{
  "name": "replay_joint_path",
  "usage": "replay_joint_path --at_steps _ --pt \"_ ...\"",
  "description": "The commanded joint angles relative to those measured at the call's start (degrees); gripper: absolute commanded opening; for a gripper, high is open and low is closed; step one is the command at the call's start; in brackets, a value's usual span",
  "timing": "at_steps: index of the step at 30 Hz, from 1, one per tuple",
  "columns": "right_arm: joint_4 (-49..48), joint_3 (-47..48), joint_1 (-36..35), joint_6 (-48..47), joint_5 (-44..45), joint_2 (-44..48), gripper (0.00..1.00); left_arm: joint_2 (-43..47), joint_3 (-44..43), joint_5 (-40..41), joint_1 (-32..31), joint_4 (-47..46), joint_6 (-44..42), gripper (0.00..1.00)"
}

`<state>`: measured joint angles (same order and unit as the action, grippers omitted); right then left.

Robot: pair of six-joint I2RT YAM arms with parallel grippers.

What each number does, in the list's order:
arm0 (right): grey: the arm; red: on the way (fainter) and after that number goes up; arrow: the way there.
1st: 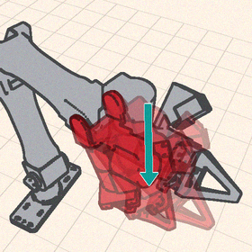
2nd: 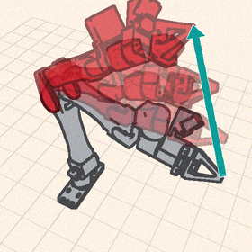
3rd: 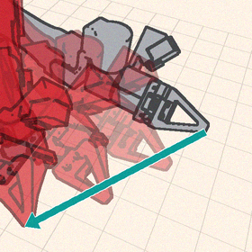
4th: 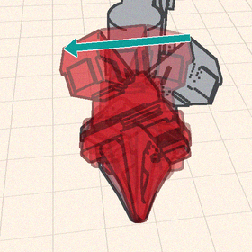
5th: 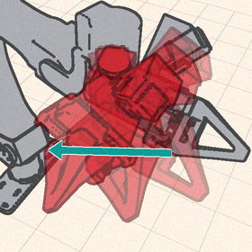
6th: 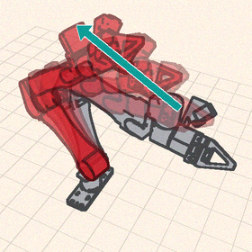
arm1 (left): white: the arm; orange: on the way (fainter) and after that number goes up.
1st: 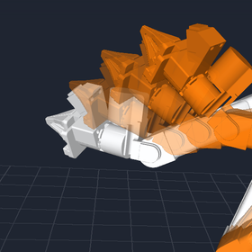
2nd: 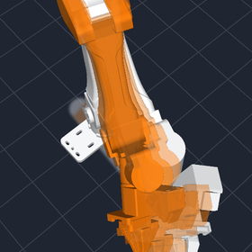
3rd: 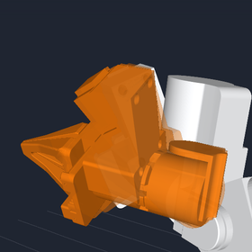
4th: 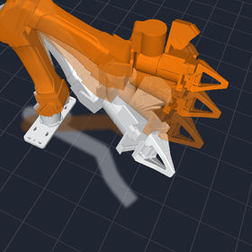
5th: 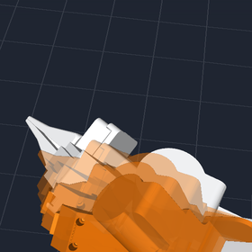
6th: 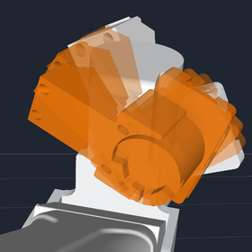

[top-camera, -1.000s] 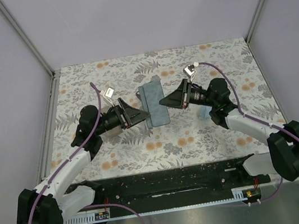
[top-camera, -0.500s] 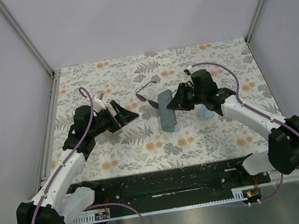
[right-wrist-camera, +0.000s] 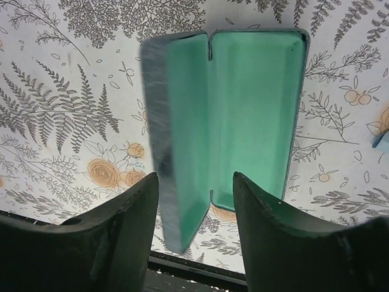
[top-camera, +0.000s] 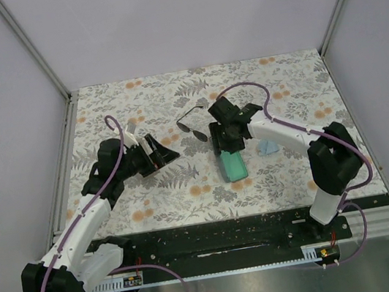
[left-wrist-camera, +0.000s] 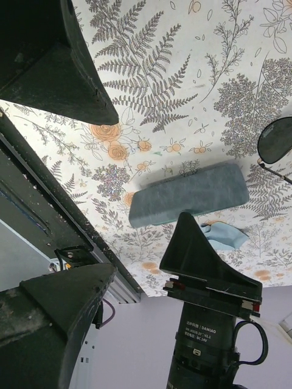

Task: Organize the sunglasses
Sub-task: Place the opened sunglasses case at the center of the board, then pick up the glasses cleaning cloth from the center of the board.

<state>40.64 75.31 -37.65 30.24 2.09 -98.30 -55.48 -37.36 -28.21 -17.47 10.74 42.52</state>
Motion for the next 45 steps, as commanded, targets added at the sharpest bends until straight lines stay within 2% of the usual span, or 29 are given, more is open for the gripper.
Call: replay_joint_path --at_steps 1,5,9,16,20,23,26,36,45 --pt "-0.56 2.48 -0.94 -1.94 -3.91 1.35 0.64 0.99 -0.6 0.7 0.16 -1.16 -1.56 0.99" --pt "-9.15 -1.29 -0.76 -0.71 -14.97 4.86 0.73 0.38 -0.69 0.35 0.16 -1.69 -1.57 0.99" --pt "-12.95 -4.46 0.73 1.4 -20.28 7.77 0.73 0.11 -0.43 -0.09 0.16 -1.95 -1.48 0.99" --pt "-9.89 -9.03 6.79 0.7 -8.97 17.25 0.7 -1.73 0.71 -1.5 0.07 -1.95 -2.09 0.99" --pt "-2.95 -9.56 9.69 -0.09 7.53 18.15 0.63 -2.17 1.24 -1.41 -0.63 -2.65 -1.92 0.98" --pt "-0.39 -11.14 11.1 0.96 14.5 16.66 0.54 -2.43 1.24 -0.8 -1.86 -2.92 -1.74 0.98" --pt "-0.3 -13.52 12.51 2.8 17.5 14.81 0.47 -3.22 0.8 0.52 -3.79 -3.27 -1.65 0.98" --pt "-1.09 -12.38 14.44 3.51 24.71 4.53 0.44 -9.11 0.01 5.26 -10.38 -5.12 -1.48 0.97" --pt "-3.82 -11.06 16.91 2.11 25.25 -1.19 0.43 -10.17 -0.96 6.59 -12.14 -5.03 -1.83 0.97"
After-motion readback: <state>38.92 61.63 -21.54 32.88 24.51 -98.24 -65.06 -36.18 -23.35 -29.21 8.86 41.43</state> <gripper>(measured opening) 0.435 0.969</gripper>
